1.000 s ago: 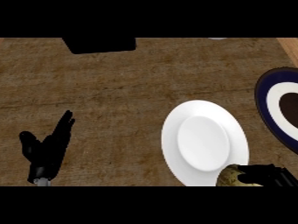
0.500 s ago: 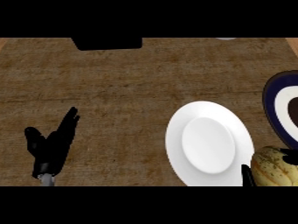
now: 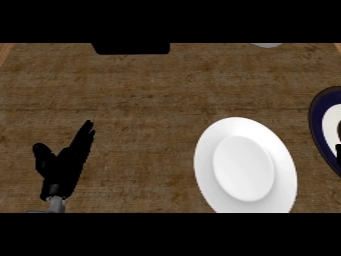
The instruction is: Pick the squash from the plate and place it in the plate
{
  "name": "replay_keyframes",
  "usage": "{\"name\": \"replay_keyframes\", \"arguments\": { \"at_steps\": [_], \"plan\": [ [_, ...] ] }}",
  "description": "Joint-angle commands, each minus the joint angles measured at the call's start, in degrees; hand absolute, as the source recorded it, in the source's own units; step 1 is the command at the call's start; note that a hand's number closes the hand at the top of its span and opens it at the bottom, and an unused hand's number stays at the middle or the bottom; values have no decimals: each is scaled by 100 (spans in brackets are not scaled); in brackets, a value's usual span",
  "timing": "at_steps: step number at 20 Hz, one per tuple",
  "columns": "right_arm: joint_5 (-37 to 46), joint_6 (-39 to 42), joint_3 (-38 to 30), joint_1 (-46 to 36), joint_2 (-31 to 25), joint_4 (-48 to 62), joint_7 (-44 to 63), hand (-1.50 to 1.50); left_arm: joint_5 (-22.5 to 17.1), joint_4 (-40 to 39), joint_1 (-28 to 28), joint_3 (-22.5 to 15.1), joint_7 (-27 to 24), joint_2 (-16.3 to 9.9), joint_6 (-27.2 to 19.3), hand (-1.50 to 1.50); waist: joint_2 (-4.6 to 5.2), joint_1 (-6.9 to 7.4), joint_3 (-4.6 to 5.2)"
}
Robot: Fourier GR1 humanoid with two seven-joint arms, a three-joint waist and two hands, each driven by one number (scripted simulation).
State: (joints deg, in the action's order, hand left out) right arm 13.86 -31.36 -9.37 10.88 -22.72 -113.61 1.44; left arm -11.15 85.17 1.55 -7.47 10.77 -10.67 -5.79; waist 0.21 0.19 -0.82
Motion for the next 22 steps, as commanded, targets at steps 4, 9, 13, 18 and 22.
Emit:
{"name": "replay_keyframes", "arguments": {
  "at_steps": [4, 9, 13, 18, 22],
  "plan": [
    [-1846, 1004, -1441, -1025, -689, 2411, -1600, 150, 116, -215, -86, -171, 138, 119, -26, 0, 41, 82, 31],
    [-1179, 1922, -1081, -1219, -1680, 4309, -1404, -150, 155, -245, -45, -285, 23, 167, 75, 0, 148, 392, 47],
    [-1391, 2768, -903, -1958, -1789, 5662, -2228, -150, 83, -195, -141, -307, 81, 205, 165, 0, 111, 422, 38],
    [-1807, 3495, -1133, -2836, -1603, 6928, -3463, -150, 225, -337, -390, -247, 267, 265, -66, 0, 83, 279, 39],
    [-2413, 3885, -1735, -3197, -1471, 7607, -4134, -150, 255, -350, -115, -232, 14, 247, -26, 0, 64, 226, 42]
  ]
}}
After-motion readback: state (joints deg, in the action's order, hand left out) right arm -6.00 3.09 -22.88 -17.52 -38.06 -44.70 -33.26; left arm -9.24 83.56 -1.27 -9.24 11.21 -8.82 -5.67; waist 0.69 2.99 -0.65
